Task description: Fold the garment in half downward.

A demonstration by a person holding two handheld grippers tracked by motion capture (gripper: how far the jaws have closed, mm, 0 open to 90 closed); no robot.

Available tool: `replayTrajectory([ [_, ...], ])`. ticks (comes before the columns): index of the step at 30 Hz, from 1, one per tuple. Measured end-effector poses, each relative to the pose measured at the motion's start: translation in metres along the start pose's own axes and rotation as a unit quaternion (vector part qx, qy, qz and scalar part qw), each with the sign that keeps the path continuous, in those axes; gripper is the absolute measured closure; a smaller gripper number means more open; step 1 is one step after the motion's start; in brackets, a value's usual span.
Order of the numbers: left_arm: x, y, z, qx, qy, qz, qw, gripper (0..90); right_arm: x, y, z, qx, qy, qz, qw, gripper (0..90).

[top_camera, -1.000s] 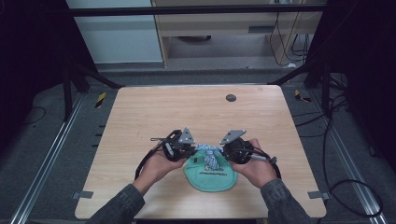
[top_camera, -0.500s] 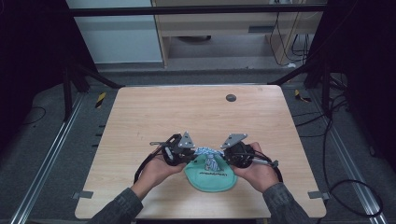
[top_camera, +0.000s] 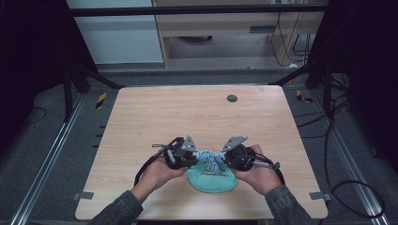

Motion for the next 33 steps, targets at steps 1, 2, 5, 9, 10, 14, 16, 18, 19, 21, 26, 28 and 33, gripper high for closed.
replayTrajectory([
  [1, 0.001, 0.0, 0.0, -0.002, 0.0, 0.003, 1.0, 82.8, -0.001, 0.0, 0.001, -0.003, 0.001, -0.002, 1.0, 80.7],
  [2, 0.002, -0.001, 0.0, -0.002, -0.001, 0.002, 1.0, 83.0, -0.001, 0.0, 0.001, -0.004, 0.003, -0.001, 1.0, 81.3],
  [5, 0.003, -0.001, 0.002, -0.002, -0.004, 0.001, 1.0, 83.5, -0.003, 0.0, 0.003, -0.007, 0.005, -0.004, 1.0, 82.0],
  [9, 0.005, -0.001, 0.005, -0.004, -0.003, 0.004, 1.0, 83.5, -0.005, 0.002, 0.005, -0.009, 0.008, -0.007, 0.9999, 82.3],
  [10, 0.005, -0.001, 0.006, -0.005, -0.004, 0.006, 1.0, 83.6, -0.006, 0.002, 0.005, -0.009, 0.008, -0.007, 0.9999, 82.3],
  [14, 0.01, -0.003, 0.012, -0.009, -0.005, 0.013, 0.9999, 83.8, -0.011, 0.001, 0.008, -0.013, 0.015, -0.011, 0.9997, 82.6],
  [16, 0.011, -0.004, 0.014, -0.008, -0.003, 0.014, 0.9999, 83.9, -0.013, 0.001, 0.01, -0.015, 0.016, -0.013, 0.9997, 82.9],
  [18, 0.012, -0.005, 0.016, -0.009, -0.003, 0.016, 0.9998, 84.0, -0.015, 0.001, 0.011, -0.017, 0.015, -0.016, 0.9996, 83.2],
  [19, 0.013, -0.005, 0.017, -0.008, -0.003, 0.017, 0.9998, 84.1, -0.015, 0.0, 0.012, -0.017, 0.015, -0.016, 0.9996, 83.3],
  [21, 0.014, -0.006, 0.018, -0.009, -0.003, 0.018, 0.9998, 84.2, -0.017, 0.0, 0.014, -0.019, 0.017, -0.018, 0.9995, 83.6],
  [26, 0.016, -0.006, 0.02, -0.013, -0.003, 0.025, 0.9996, 84.5, -0.02, 0.0, 0.018, -0.024, 0.02, -0.022, 0.9993, 84.4],
  [28, 0.018, -0.006, 0.021, -0.014, -0.004, 0.026, 0.9996, 84.6, -0.023, -0.001, 0.021, -0.028, 0.019, -0.025, 0.9991, 85.3],
  [33, 0.021, -0.007, 0.023, -0.012, -0.003, 0.03, 0.9995, 84.6, -0.025, -0.002, 0.023, -0.029, 0.019, -0.028, 0.999, 86.4],
])
Point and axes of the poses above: each handheld gripper's, and its own axes: y roughly backward along the jaws, z roughly out of its underside, x roughly to its right, the point moved 10 cm from there along -y, roughly forward along the jaws, and after that the axes turned 2 degrees about z, right-handed, at the moved point
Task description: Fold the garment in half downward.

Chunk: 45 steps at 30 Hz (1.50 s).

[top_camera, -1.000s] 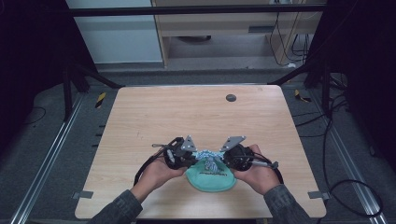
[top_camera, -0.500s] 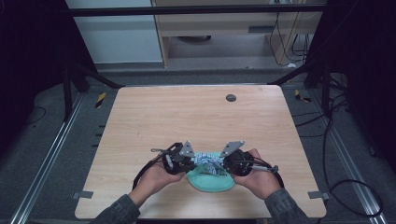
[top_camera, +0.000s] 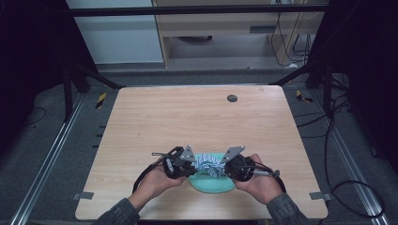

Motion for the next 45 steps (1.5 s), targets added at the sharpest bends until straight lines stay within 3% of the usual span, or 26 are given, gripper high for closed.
replayTrajectory([
  [21, 0.009, -0.007, 0.012, -0.005, 0.002, 0.021, 0.9998, 84.9, -0.011, -0.006, 0.013, -0.013, 0.006, -0.014, 0.9998, 88.7],
  [31, 0.009, -0.01, 0.022, -0.005, 0.011, 0.018, 0.9998, 85.3, -0.016, -0.009, 0.014, -0.017, 0.011, -0.014, 0.9997, 88.7],
  [45, 0.013, -0.018, 0.03, -0.02, 0.004, 0.019, 0.9996, 86.4, -0.023, -0.019, 0.025, -0.032, 0.01, -0.022, 0.9992, 90.0],
])
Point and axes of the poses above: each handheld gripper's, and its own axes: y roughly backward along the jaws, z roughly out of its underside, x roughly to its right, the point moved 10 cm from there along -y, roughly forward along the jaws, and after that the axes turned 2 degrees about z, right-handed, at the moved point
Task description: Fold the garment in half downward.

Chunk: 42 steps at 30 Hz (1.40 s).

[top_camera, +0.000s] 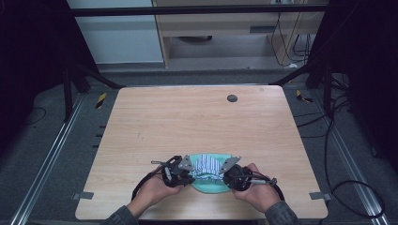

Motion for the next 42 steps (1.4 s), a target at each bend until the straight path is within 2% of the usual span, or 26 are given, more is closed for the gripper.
replayTrajectory([
  [6, 0.002, -0.002, 0.005, 0.0, 0.001, 0.002, 1.0, 86.9, -0.002, 0.0, 0.003, -0.003, 0.001, -0.002, 1.0, 90.0],
  [8, 0.002, 0.0, 0.004, 0.006, 0.0, 0.002, 1.0, 84.1, -0.002, 0.001, 0.002, 0.002, 0.003, -0.002, 1.0, 88.9],
  [9, 0.001, 0.002, 0.004, 0.014, 0.003, -0.004, 0.9999, 78.1, -0.002, 0.002, 0.001, 0.009, 0.0, -0.002, 1.0, 82.8],
  [11, -0.001, 0.008, 0.003, 0.032, 0.018, -0.018, 0.9992, 53.7, -0.001, 0.007, -0.001, 0.027, -0.013, -0.005, 0.9996, 63.8],
  [12, -0.002, 0.015, 0.004, 0.046, 0.028, -0.022, 0.9983, 43.4, 0.001, 0.011, -0.001, 0.037, -0.018, 0.001, 0.9991, 58.4],
  [13, -0.003, 0.019, 0.004, 0.054, 0.03, -0.024, 0.9978, 35.6, 0.004, 0.017, 0.001, 0.048, -0.03, 0.001, 0.9984, 49.1],
  [15, -0.006, 0.029, 0.006, 0.065, 0.036, -0.031, 0.9967, 28.4, 0.01, 0.022, 0.005, 0.058, -0.046, 0.005, 0.9973, 40.0],
  [17, -0.013, 0.038, 0.009, 0.073, 0.044, -0.044, 0.9954, 22.0, 0.022, 0.027, 0.011, 0.07, -0.057, 0.029, 0.9954, 29.7],
  [18, -0.021, 0.043, 0.013, 0.078, 0.053, -0.054, 0.994, 20.1, 0.027, 0.029, 0.014, 0.072, -0.066, 0.034, 0.9947, 25.7],
  [19, -0.028, 0.046, 0.015, 0.079, 0.062, -0.064, 0.9929, 18.0, 0.036, 0.029, 0.017, 0.079, -0.08, 0.05, 0.9924, 21.9],
  [22, -0.056, 0.053, 0.028, 0.077, 0.098, -0.101, 0.987, 12.4, 0.057, 0.028, 0.025, 0.084, -0.115, 0.075, 0.987, 18.1],
  [24, -0.077, 0.057, 0.04, 0.082, 0.127, -0.118, 0.9815, 11.2, 0.072, 0.024, 0.032, 0.087, -0.147, 0.093, 0.981, 15.0],
  [25, -0.082, 0.058, 0.043, 0.083, 0.133, -0.124, 0.9797, 10.8, 0.08, 0.021, 0.035, 0.089, -0.165, 0.099, 0.9773, 13.6],
  [27, -0.096, 0.06, 0.053, 0.079, 0.147, -0.14, 0.976, 10.7, 0.089, 0.018, 0.038, 0.091, -0.183, 0.109, 0.9729, 11.8],
  [28, -0.105, 0.061, 0.059, 0.084, 0.161, -0.147, 0.9724, 10.2, 0.095, 0.016, 0.041, 0.092, -0.196, 0.115, 0.9693, 10.4],
  [29, -0.109, 0.061, 0.062, 0.087, 0.169, -0.15, 0.9702, 9.7, 0.103, 0.013, 0.044, 0.092, -0.213, 0.124, 0.9647, 10.2],
  [31, -0.12, 0.059, 0.072, 0.089, 0.182, -0.159, 0.9662, 9.6, 0.113, 0.008, 0.049, 0.09, -0.234, 0.136, 0.9584, 9.0],
  [32, -0.126, 0.058, 0.078, 0.088, 0.192, -0.168, 0.963, 9.5, 0.117, 0.005, 0.052, 0.091, -0.247, 0.14, 0.9545, 8.3],
  [34, -0.134, 0.056, 0.087, 0.093, 0.21, -0.176, 0.9571, 9.1, 0.125, -0.002, 0.058, 0.084, -0.267, 0.147, 0.9487, 8.0],
  [35, -0.136, 0.054, 0.09, 0.097, 0.218, -0.176, 0.9551, 8.8, 0.129, -0.005, 0.061, 0.081, -0.274, 0.153, 0.9461, 8.0],
  [38, -0.142, 0.049, 0.1, 0.09, 0.234, -0.184, 0.9504, 8.1, 0.136, -0.014, 0.067, 0.08, -0.298, 0.155, 0.9383, 8.1],
  [39, -0.144, 0.049, 0.1, 0.098, 0.234, -0.187, 0.9489, 7.6, 0.138, -0.017, 0.069, 0.078, -0.303, 0.156, 0.937, 6.2],
  [42, -0.145, 0.049, 0.101, 0.102, 0.233, -0.193, 0.9477, 7.2, 0.143, -0.02, 0.069, 0.095, -0.305, 0.167, 0.9328, 4.3],
])
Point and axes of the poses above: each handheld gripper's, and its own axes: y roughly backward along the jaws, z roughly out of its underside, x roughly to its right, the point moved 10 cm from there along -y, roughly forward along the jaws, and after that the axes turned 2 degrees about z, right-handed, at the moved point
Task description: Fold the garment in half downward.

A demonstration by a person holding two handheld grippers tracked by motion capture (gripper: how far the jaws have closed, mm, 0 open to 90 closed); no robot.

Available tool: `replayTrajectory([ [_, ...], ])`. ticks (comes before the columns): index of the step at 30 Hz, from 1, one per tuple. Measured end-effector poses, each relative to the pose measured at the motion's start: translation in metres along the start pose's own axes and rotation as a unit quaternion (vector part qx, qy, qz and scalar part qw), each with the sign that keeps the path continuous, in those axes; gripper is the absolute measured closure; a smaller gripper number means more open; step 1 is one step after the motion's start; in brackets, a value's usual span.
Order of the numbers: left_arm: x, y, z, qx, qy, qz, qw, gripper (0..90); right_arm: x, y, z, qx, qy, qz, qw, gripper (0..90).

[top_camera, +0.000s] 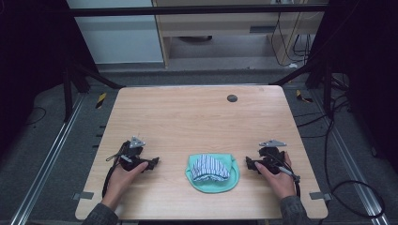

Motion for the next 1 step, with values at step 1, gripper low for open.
replayTrajectory([
  [1, -0.001, -0.0009, 0.0006, 0.002, -0.006, -0.005, 1.0, 6.8, 0.0009, -0.0012, -0.0007, 0.006, -0.003, 0.002, 1.0, 3.0],
])
Point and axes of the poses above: each handheld gripper's, and its own axes: y roughly backward along the jaws, z roughly out of its underside, x roughly to its right, the point moved 10 cm from there along -y, roughly forward along the jaws, and after that the axes turned 2 degrees about z, right-handed, at the moved point
